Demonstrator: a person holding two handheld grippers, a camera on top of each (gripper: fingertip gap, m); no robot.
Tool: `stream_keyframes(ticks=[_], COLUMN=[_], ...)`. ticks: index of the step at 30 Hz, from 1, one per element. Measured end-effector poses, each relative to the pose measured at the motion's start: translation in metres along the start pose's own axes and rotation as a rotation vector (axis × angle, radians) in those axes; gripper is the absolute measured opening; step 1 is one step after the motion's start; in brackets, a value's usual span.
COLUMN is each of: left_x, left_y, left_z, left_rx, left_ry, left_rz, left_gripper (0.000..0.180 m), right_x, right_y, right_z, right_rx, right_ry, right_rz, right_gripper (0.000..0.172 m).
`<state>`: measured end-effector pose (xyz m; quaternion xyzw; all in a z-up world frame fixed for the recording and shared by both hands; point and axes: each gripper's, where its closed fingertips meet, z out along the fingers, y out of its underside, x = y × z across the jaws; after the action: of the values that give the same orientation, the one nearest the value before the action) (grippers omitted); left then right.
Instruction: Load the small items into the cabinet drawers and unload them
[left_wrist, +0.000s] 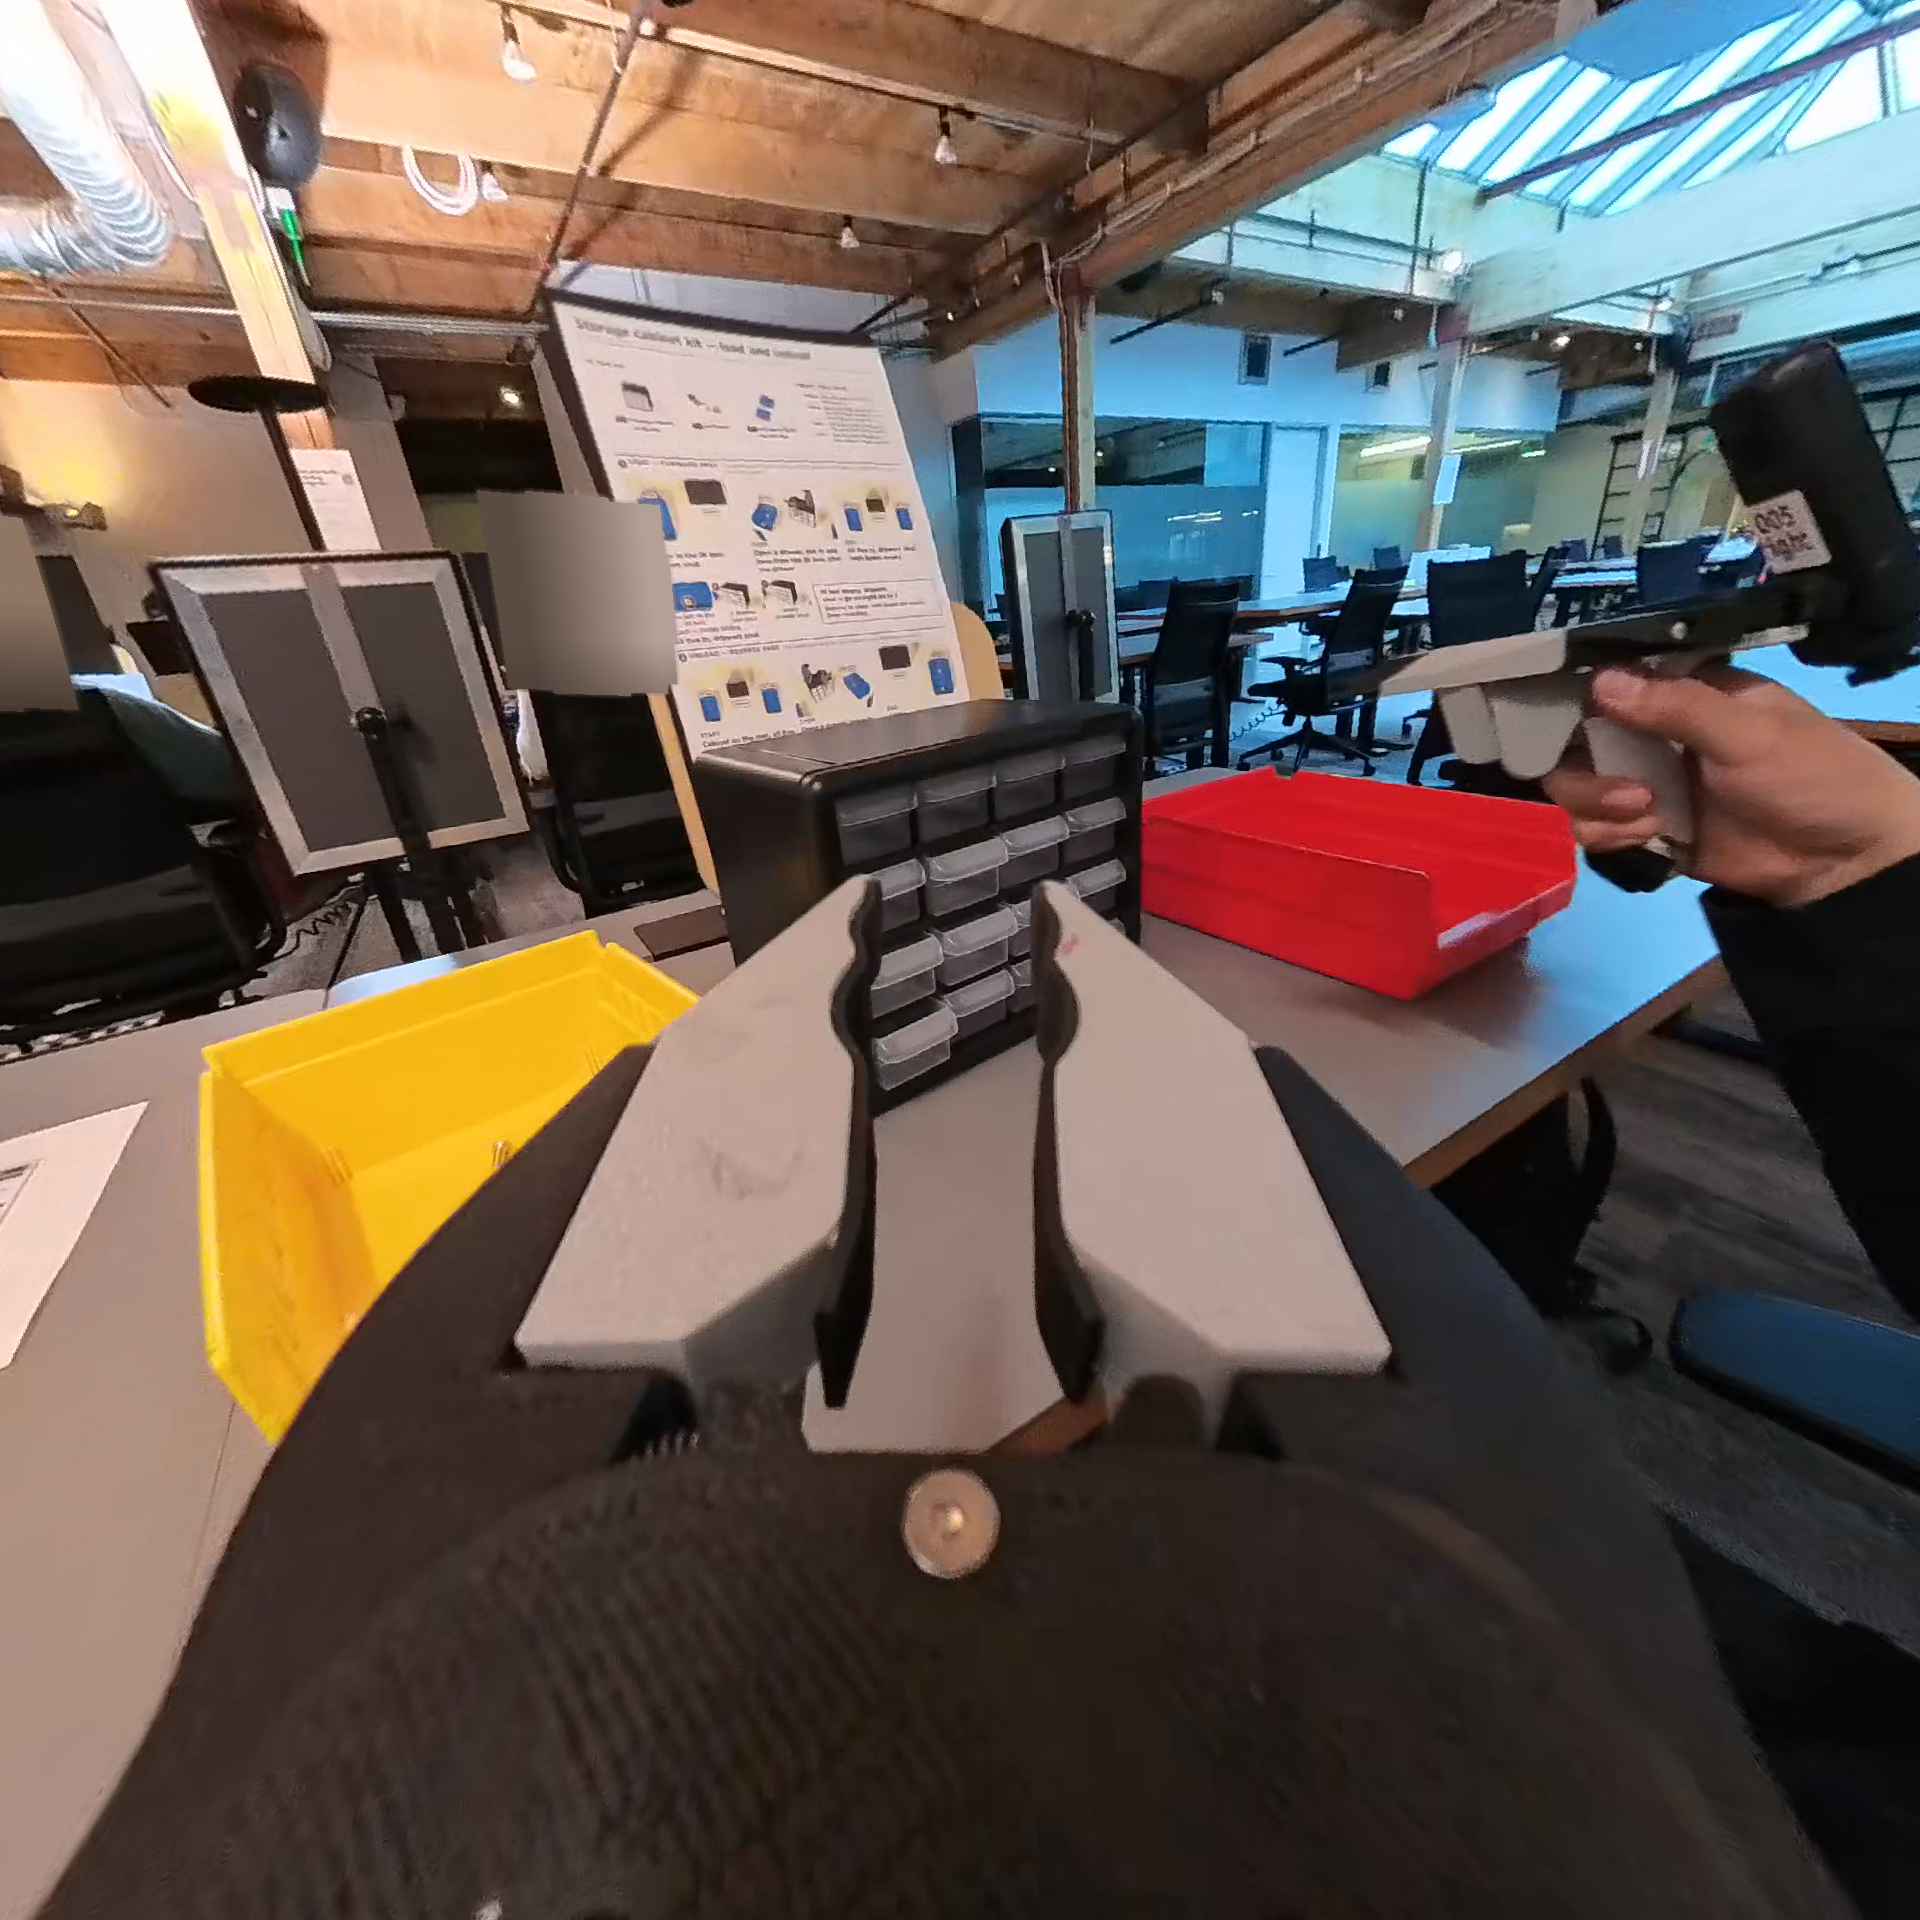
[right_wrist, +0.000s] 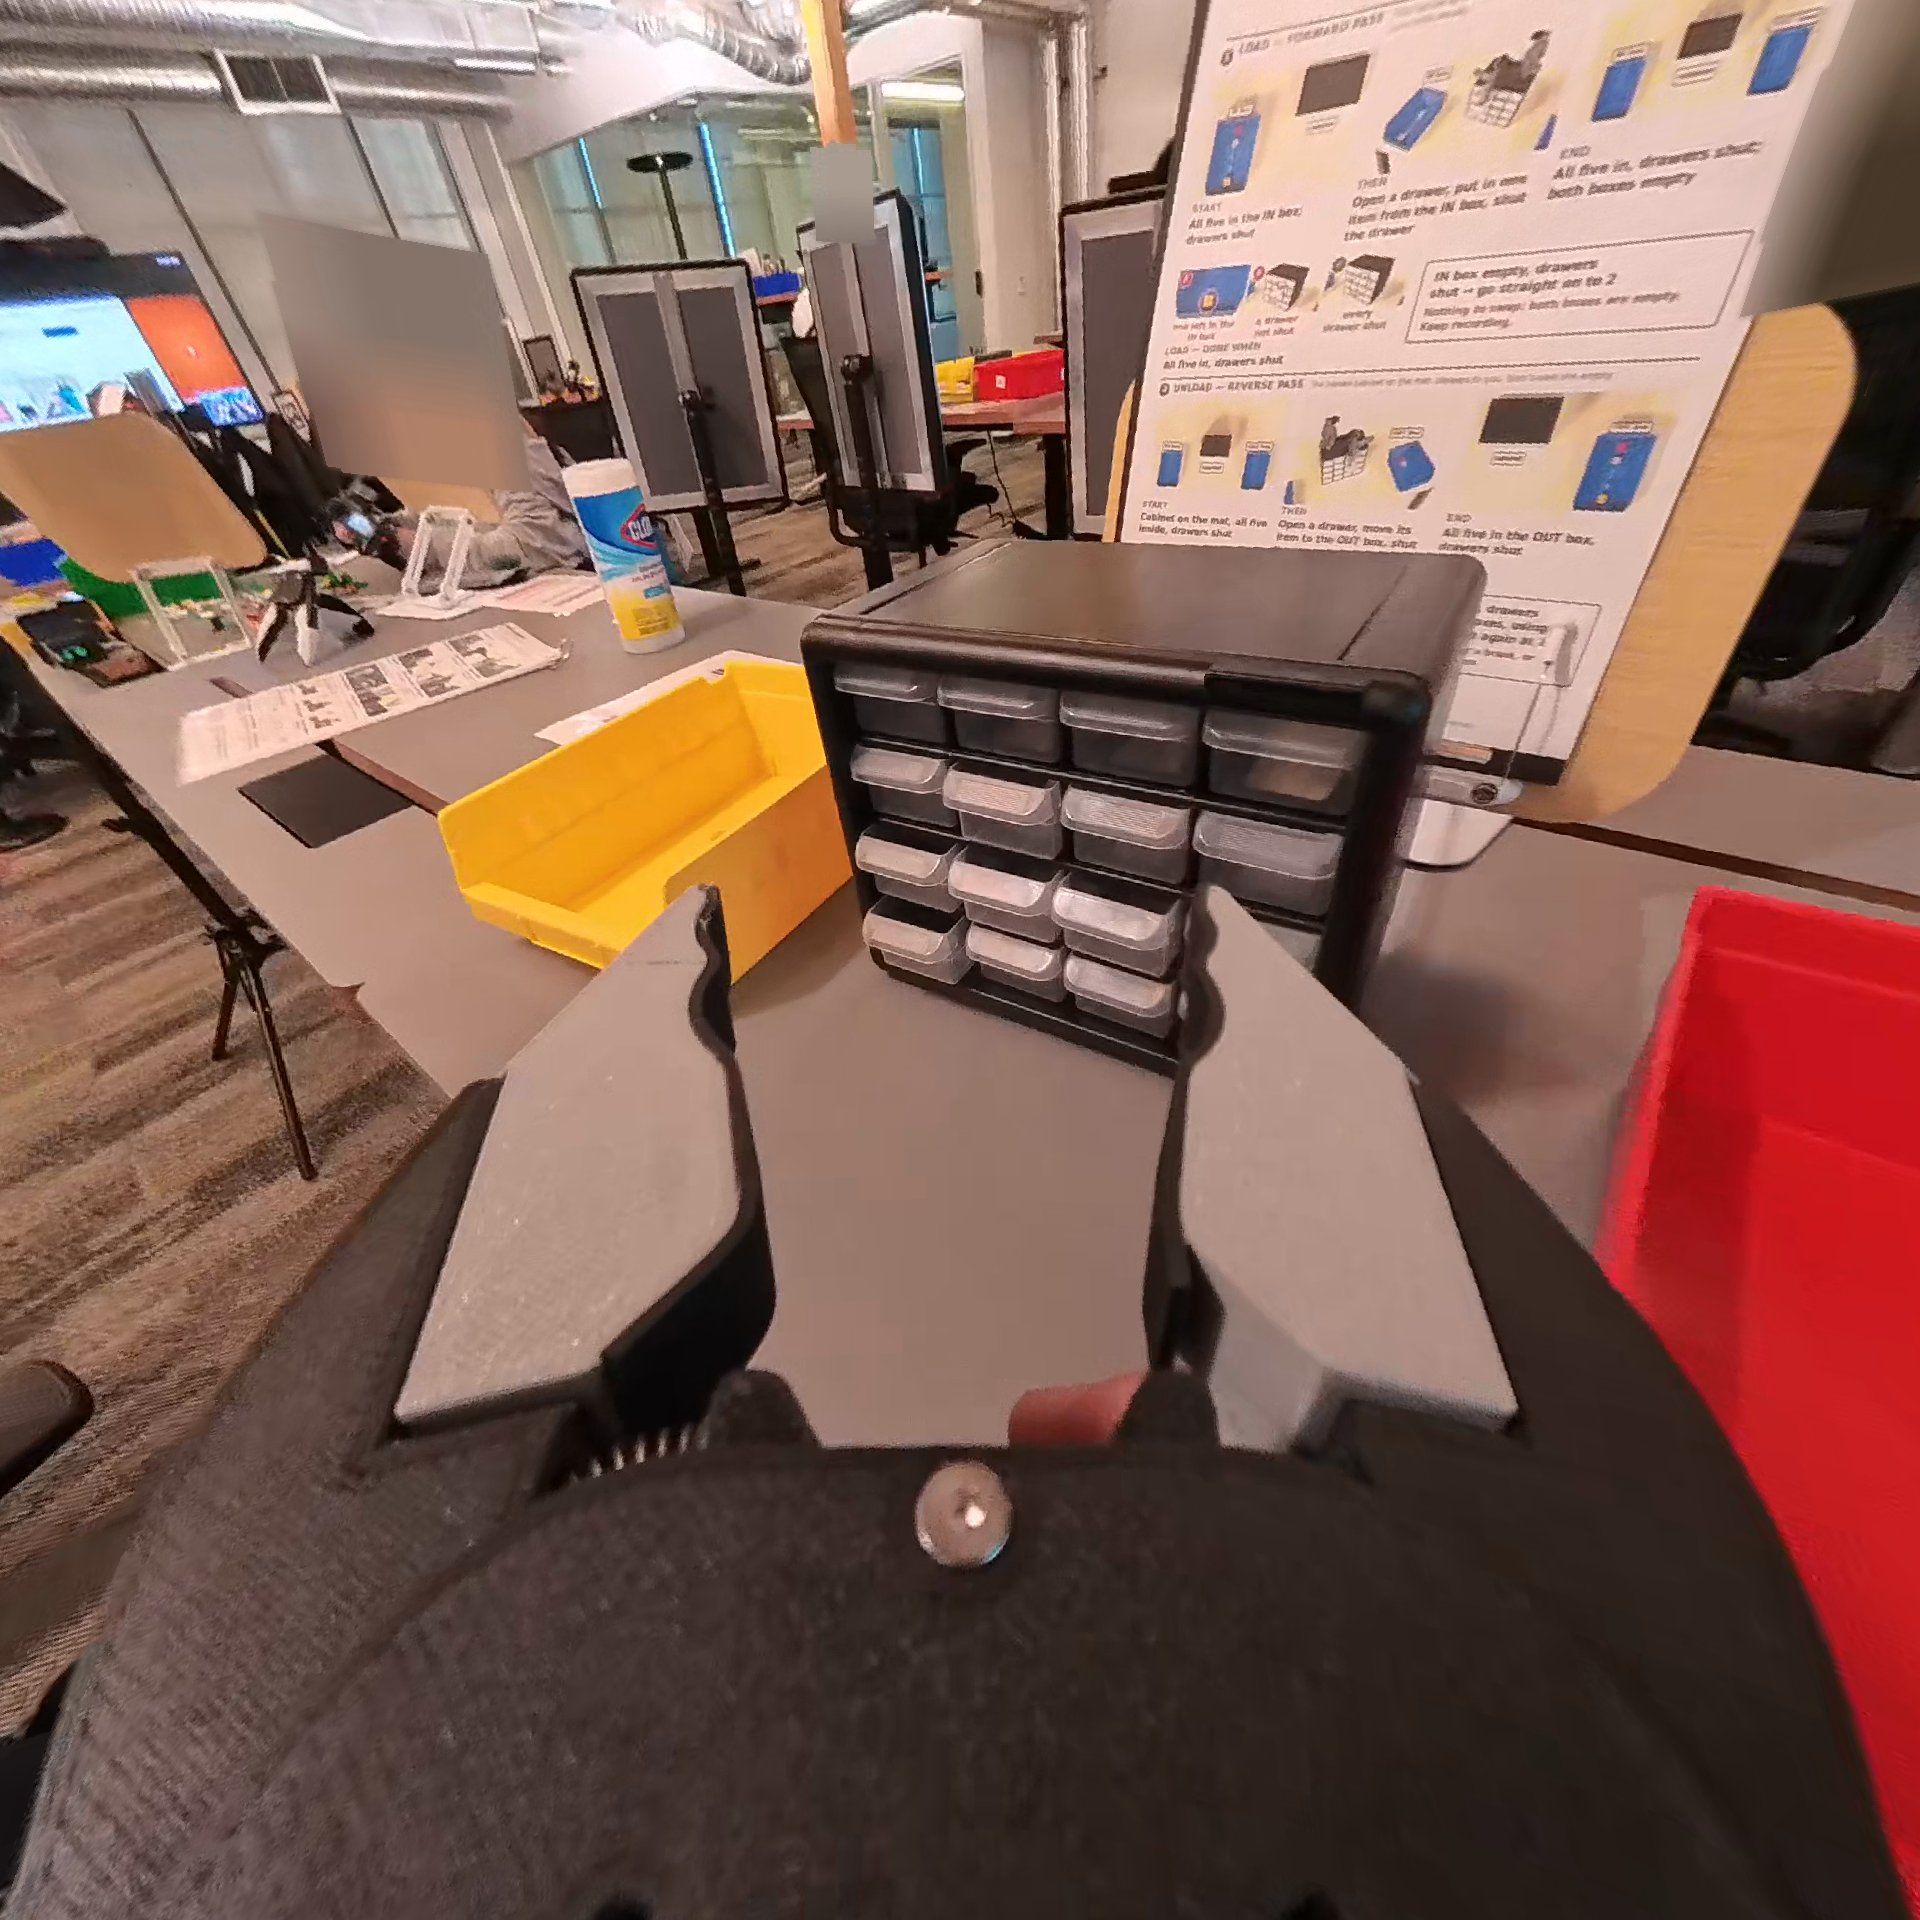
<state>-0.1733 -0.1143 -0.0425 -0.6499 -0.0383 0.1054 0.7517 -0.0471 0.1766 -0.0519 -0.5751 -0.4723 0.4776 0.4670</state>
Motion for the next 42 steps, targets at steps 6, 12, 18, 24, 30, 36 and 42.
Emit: stream_keyframes(ticks=[6, 12, 18, 24, 30, 36, 42], left_x=[-0.005, -0.021, -0.041, -0.081, -0.106, -0.123, -0.107], left_y=[0.001, 0.004, 0.047, 0.072, 0.126, 0.110, 0.073], left_z=[-0.018, -0.022, -0.017, -0.021, -0.016, -0.009, -0.001], left_rx=[-0.030, -0.030, -0.166, -0.191, -0.323, -0.280, -0.218], left_ry=[-0.068, -0.109, -0.137, -0.190, -0.222, -0.230, -0.209], left_rz=[0.052, 0.030, 0.045, -0.047, -0.075, -0.084, 0.058], left_gripper=[0.026, 0.023, 0.025, 0.024, 0.024, 0.023, 0.025], right_x=[-0.001, 0.029, 0.052, 0.057, 0.065, 0.059, 0.042], right_y=[-0.020, -0.004, 0.013, 0.033, 0.027, 0.016, 0.009], right_z=[-0.005, 0.021, 0.056, 0.087, 0.104, 0.121, 0.125], right_rx=[0.088, 0.039, 0.021, -0.025, 0.027, 0.057, 0.030], right_ry=[-0.028, 0.106, 0.112, 0.088, 0.018, -0.105, -0.196], right_rz=[0.005, -0.037, 0.052, 0.064, 0.162, 0.271, 0.268], right_gripper=[0.076, 0.059, 0.059, 0.061, 0.055, 0.053, 0.054])
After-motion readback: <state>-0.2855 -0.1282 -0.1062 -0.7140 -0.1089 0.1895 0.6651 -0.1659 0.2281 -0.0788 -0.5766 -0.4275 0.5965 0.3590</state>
